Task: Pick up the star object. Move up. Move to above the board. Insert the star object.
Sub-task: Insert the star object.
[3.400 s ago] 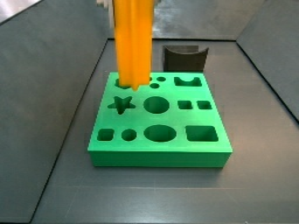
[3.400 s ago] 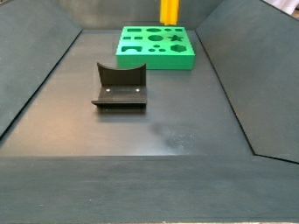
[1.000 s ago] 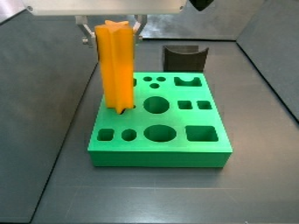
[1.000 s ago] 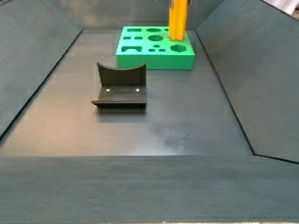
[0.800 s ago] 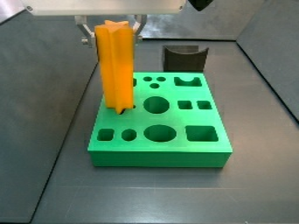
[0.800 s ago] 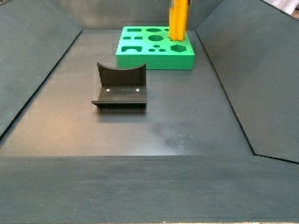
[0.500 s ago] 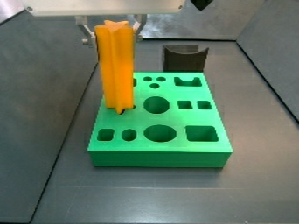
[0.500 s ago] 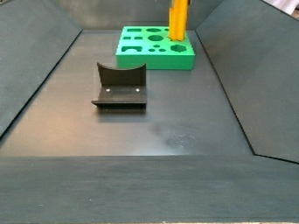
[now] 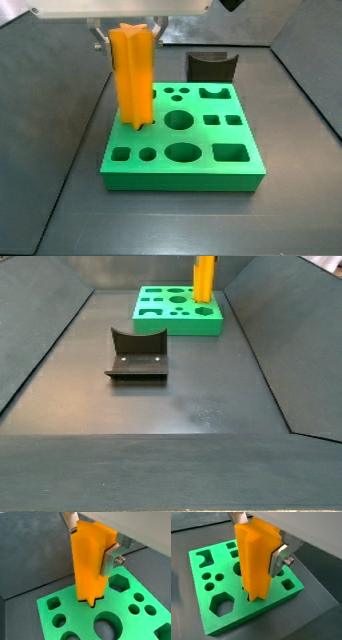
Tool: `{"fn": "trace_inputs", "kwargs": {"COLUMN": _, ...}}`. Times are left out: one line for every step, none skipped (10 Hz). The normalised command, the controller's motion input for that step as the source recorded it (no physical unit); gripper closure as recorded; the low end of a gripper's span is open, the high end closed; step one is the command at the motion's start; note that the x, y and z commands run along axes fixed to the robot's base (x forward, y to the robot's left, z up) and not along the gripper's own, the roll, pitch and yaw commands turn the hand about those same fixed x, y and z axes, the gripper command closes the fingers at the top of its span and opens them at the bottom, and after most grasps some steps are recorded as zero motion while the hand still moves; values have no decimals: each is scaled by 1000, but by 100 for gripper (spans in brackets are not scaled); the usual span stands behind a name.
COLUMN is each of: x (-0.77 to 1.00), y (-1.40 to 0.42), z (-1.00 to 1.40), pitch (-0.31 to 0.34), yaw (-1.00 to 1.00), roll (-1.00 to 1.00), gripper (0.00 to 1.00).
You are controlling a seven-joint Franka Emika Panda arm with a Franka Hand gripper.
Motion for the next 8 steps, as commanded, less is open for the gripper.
{"fn": "trace_inputs", "kwargs": {"x": 100, "y": 0, "z": -154, "pitch": 0, "yaw": 137, "roll": 40, "gripper": 100}}
{"fn": "trace_inputs", "kwargs": {"x": 63, "y": 0, "z": -146, "pitch": 0, "yaw": 131, "roll": 47, "gripper": 100}}
{"fn": "trace_inputs", "kwargs": {"x": 40, "y": 0, "z": -106, "pitch": 0, "yaw": 100, "roll": 17, "gripper": 100}}
{"fn": "trace_inputs", "kwargs": {"x": 0, "y": 0, "z": -57, "pitch": 0, "yaw": 17, "roll": 19, "gripper": 100}}
{"fn": "trace_inputs", "kwargs": {"x": 0, "y": 0, "z": -171, "pitch": 0, "yaw": 37, "roll": 80, "gripper": 100}}
{"fn": "trace_inputs", "kwargs": {"x": 17, "y": 0, "z": 0, "pitch": 0, "yaw": 0, "roll": 0, "gripper": 100}}
{"fn": "trace_inputs", "kwargs": {"x": 37, "y": 0, "z": -251, "pitch": 0, "yaw": 0, "roll": 59, "gripper": 100}}
{"fn": "trace_inputs", "kwargs": {"x": 91, "y": 0, "z": -426, "pitch": -24, "yaw": 0, "roll": 34, "gripper": 100}}
